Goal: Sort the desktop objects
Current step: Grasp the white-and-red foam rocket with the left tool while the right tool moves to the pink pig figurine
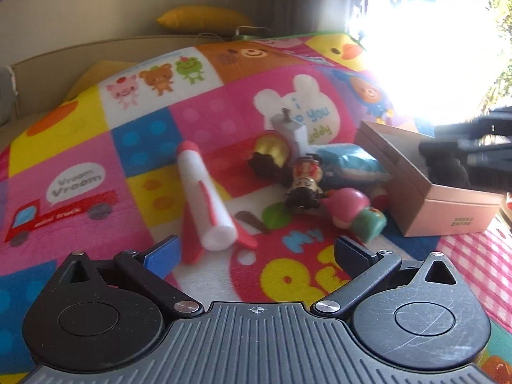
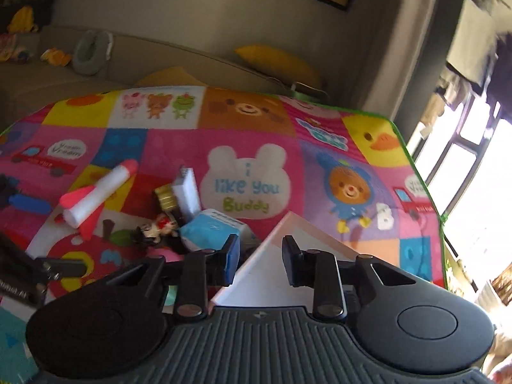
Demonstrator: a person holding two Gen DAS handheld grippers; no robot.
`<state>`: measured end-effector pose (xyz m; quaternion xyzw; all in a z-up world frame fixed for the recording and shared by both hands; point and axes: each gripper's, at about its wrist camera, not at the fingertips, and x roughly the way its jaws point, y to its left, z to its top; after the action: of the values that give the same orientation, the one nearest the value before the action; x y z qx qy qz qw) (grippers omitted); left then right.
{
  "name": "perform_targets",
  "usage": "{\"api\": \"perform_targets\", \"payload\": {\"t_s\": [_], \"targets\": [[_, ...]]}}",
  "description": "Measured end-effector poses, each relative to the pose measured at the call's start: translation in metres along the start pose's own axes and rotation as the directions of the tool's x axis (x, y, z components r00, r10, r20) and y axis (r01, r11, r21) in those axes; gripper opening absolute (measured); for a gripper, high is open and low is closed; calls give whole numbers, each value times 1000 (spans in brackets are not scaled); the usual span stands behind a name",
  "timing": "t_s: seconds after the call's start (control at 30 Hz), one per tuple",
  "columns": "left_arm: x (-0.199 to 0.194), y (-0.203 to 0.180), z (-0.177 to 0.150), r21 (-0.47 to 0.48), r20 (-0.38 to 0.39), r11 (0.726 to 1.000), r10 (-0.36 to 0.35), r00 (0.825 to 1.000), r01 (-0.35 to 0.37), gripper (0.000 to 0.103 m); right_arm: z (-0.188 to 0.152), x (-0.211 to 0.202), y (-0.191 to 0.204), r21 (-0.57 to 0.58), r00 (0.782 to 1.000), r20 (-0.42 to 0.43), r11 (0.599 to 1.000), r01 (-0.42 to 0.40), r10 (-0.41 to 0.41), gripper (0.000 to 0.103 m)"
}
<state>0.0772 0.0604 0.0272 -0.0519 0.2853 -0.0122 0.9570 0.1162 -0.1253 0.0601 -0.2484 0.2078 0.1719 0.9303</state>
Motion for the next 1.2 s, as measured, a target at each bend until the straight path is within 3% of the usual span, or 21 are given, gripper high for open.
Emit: {"api": "perform_targets", "payload": {"t_s": [0.1,0.2,0.3,0.37,0.4,0.57,0.67,0.77,0.87,0.97,1.0,1.03,1.07,1.2], "targets": [[-2,17,1,-54,-12,998,41,999,-42,103,-10,20,49,-65,995,-60,994,-87,83,29],[-8,25,0,-64,-11,996,66,998,-66,103,-18,46,75,-77,993,-100,995,-64,56,30],[-11,25,-1,-62,-15,995,77,997,-78,103,-23,66,83,-72,992,-120,997,-33,24,39],[-13,24,-1,-62,-17,995,81,997,-82,103,-27,67,83,-73,993,-116,997,-20,11,39],[-13,23,-2,-64,-19,994,83,996,-84,103,-29,65,81,-64,993,-118,998,-25,17,35],[-14,12,-1,-59,-28,995,74,997,-76,103,-37,25,57,77,983,-103,986,-144,152,33],[-12,1,1,-25,-12,998,65,998,-65,103,-46,-5,30,257,943,-89,922,-288,319,33],[-4,-8,6,15,28,994,104,994,-104,103,-66,-28,10,371,922,-71,868,-329,380,33],[14,-15,19,58,52,984,163,985,-166,103,-89,-45,-2,392,949,-78,885,-252,305,34],[34,-16,31,73,32,977,200,979,-202,102,-110,-56,-13,410,961,-91,889,-203,262,37],[39,-16,33,74,27,973,219,975,-220,96,-116,-59,-16,422,962,-90,885,-198,258,40],[45,-16,34,76,18,968,239,971,-239,78,-121,-63,-20,429,965,-86,883,-189,248,44],[51,-15,36,76,0,966,247,969,-247,69,-124,-66,-22,433,969,-82,884,-177,234,45],[65,-5,34,62,-52,966,256,965,-253,64,-131,-77,-45,450,995,-45,891,-57,86,45]]}}
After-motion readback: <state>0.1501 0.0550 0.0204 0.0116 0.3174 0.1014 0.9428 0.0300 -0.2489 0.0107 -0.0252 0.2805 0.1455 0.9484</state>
